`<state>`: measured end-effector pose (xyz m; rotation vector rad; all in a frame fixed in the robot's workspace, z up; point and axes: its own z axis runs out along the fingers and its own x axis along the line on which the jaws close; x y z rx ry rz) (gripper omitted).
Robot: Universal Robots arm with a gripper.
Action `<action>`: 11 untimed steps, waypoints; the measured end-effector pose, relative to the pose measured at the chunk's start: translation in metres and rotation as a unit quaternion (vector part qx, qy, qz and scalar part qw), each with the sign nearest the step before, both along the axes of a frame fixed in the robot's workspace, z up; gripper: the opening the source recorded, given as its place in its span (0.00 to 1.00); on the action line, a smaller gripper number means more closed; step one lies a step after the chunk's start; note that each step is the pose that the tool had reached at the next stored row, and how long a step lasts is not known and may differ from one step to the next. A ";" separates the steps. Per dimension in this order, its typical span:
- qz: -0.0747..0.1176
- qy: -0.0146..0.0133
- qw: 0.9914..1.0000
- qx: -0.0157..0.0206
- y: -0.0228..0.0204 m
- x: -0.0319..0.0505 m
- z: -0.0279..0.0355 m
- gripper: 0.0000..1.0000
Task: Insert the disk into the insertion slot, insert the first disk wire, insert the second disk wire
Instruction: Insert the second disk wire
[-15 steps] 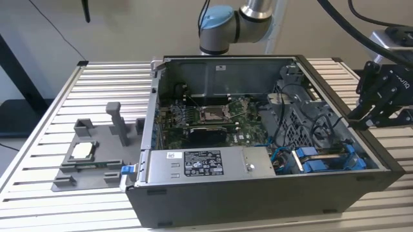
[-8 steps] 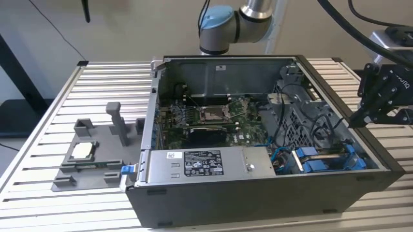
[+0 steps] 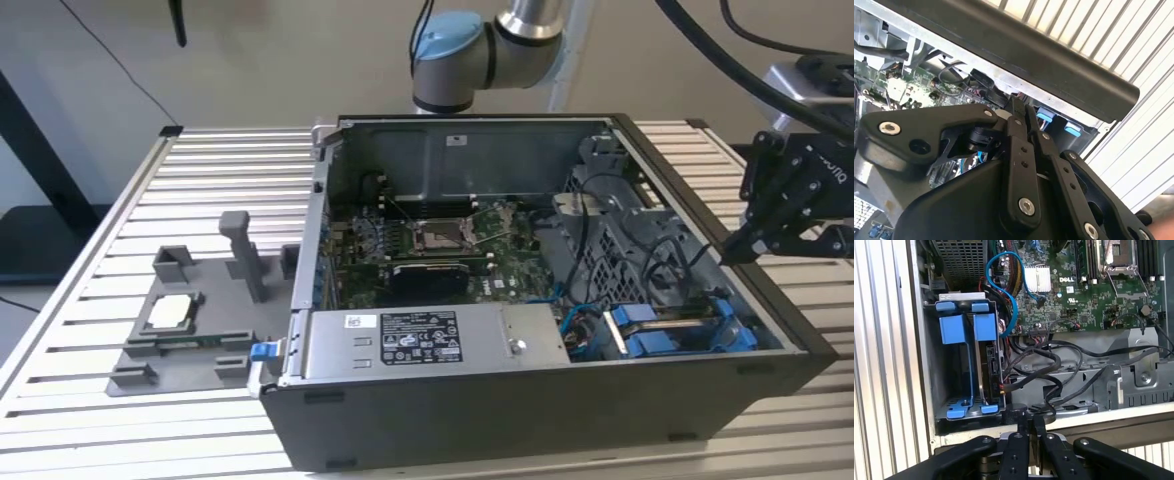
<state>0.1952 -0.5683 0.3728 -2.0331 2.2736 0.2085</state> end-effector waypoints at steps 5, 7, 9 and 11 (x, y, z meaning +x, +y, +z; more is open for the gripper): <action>0.000 0.000 1.000 0.000 0.0001 0.0000 0.0000 0.16; 0.000 0.000 1.000 0.000 0.0002 -0.0006 0.0003 0.16; 0.000 0.000 1.000 0.000 0.0005 -0.0017 0.0018 0.16; 0.000 0.000 1.000 0.000 0.0014 -0.0033 0.0041 0.16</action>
